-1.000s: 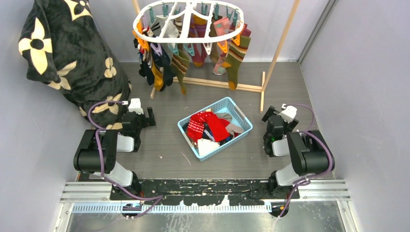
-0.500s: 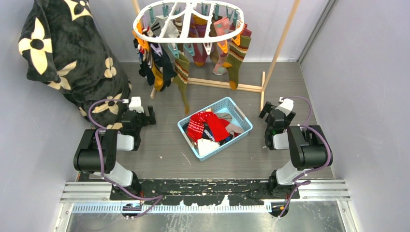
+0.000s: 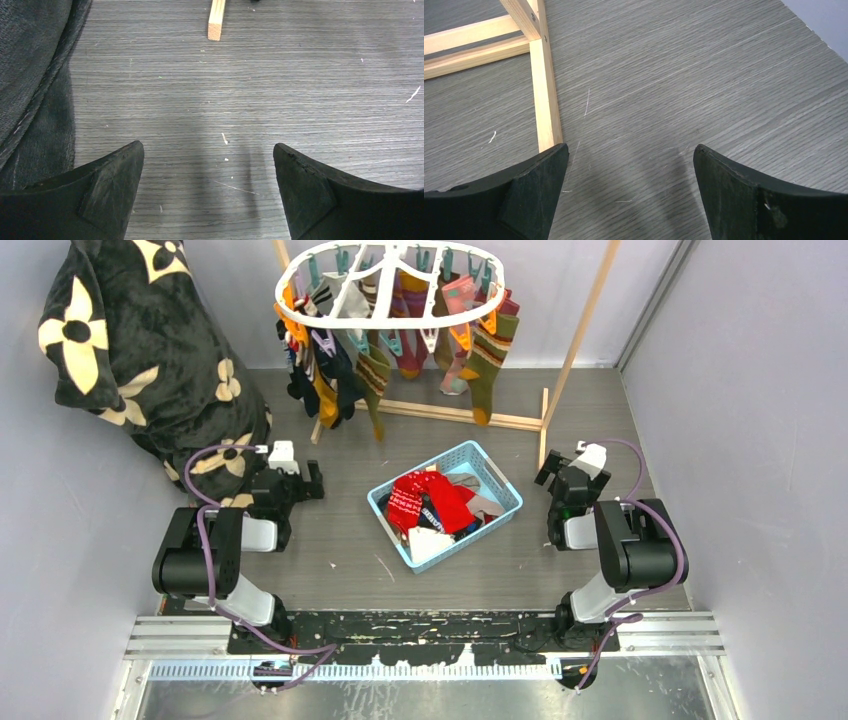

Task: Clip the socks to the hanger
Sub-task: Reset both arms

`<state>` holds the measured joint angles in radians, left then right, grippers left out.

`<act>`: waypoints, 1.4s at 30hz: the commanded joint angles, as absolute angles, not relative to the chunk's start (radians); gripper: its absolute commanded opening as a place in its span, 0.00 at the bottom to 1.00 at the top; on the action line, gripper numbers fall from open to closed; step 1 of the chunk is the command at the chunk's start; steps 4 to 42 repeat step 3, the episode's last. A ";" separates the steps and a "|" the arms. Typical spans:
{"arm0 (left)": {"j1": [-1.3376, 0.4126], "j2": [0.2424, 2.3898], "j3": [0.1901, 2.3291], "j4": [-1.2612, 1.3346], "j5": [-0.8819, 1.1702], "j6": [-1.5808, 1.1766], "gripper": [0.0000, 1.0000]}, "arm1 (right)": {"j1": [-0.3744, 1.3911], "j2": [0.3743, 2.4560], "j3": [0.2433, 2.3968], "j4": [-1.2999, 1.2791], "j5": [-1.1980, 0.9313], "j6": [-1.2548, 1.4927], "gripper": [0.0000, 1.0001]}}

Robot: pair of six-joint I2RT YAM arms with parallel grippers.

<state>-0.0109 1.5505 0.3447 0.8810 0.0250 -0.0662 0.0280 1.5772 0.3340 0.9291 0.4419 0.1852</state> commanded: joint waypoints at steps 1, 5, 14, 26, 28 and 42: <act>-0.005 1.549 0.371 0.927 0.035 -0.044 1.00 | 0.026 1.556 0.349 0.963 0.440 0.176 1.00; -0.005 1.548 0.371 0.927 0.034 -0.044 1.00 | 0.026 1.554 0.345 0.965 0.440 0.177 1.00; -0.005 1.548 0.371 0.927 0.034 -0.044 1.00 | 0.026 1.554 0.345 0.965 0.440 0.177 1.00; -0.005 1.548 0.371 0.927 0.034 -0.044 1.00 | 0.026 1.554 0.345 0.965 0.440 0.177 1.00; -0.005 1.548 0.371 0.927 0.034 -0.044 1.00 | 0.026 1.554 0.345 0.965 0.440 0.177 1.00; -0.005 1.548 0.371 0.927 0.034 -0.044 1.00 | 0.026 1.554 0.345 0.965 0.440 0.177 1.00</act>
